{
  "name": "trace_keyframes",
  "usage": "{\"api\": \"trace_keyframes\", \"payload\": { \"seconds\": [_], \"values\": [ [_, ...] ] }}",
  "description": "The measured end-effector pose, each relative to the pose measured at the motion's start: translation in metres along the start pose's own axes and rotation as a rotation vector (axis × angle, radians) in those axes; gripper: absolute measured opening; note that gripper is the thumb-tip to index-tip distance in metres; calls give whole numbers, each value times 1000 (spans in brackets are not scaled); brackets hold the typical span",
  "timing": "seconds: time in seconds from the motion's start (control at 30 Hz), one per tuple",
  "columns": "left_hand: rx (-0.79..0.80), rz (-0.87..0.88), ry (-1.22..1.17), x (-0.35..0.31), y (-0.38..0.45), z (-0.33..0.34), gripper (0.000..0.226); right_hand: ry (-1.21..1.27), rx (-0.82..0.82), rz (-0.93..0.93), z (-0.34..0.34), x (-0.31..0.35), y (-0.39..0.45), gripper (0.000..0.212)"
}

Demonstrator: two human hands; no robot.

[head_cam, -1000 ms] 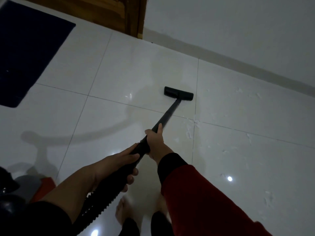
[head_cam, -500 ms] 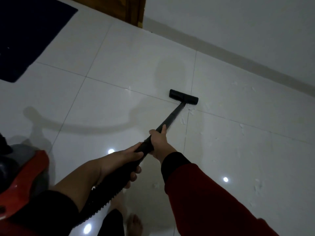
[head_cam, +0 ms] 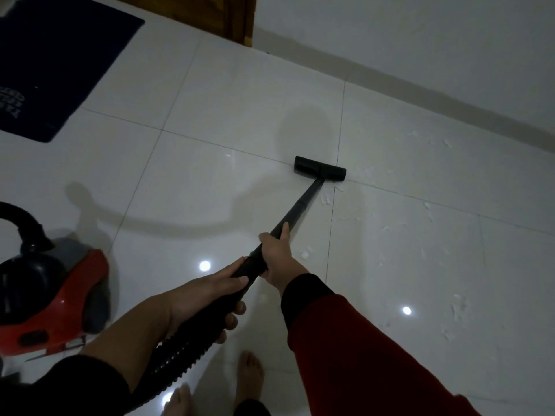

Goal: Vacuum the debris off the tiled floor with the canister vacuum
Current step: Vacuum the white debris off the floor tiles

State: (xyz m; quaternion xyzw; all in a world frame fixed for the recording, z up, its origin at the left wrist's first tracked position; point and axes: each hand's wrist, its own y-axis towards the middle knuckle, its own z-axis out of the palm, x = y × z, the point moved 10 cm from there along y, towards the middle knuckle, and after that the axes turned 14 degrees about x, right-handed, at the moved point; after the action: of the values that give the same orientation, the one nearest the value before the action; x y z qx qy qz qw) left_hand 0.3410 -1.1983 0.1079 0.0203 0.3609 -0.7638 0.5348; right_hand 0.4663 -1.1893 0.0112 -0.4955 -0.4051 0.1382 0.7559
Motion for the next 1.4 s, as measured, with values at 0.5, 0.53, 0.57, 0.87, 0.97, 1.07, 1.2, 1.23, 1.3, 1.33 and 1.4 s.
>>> {"api": "trace_keyframes", "payload": {
  "seconds": [0.5,0.53,0.57,0.87,0.97,1.07,1.2,1.23,1.3,1.33,1.4],
  "values": [
    [26,-28,30,19,13,5,32,-27,-88,35,-29,-23,-3,76],
    [19,-33,32,19,11,5,32,-24,-84,39,-27,-24,-4,76],
    [14,-38,32,20,7,5,33,-18,-79,42,-24,-26,-7,76],
    [-24,-72,43,48,-44,1,42,50,-31,36,19,-65,-33,78],
    [-19,-74,34,64,-64,1,42,55,-32,43,31,-87,-44,78],
    [-18,-82,42,79,-80,-1,42,49,-40,45,40,-104,-53,77],
    [-17,-83,37,95,-98,2,41,59,-47,35,48,-123,-68,78],
    [-16,-85,34,99,-103,3,42,61,-46,34,50,-128,-73,78],
    [-15,-99,42,108,-113,6,45,75,-49,29,55,-137,-84,77],
    [-15,-107,53,112,-119,8,47,83,-52,29,57,-142,-89,77],
    [-13,-122,72,118,-128,11,48,87,-56,33,60,-150,-98,78]
  ]
}}
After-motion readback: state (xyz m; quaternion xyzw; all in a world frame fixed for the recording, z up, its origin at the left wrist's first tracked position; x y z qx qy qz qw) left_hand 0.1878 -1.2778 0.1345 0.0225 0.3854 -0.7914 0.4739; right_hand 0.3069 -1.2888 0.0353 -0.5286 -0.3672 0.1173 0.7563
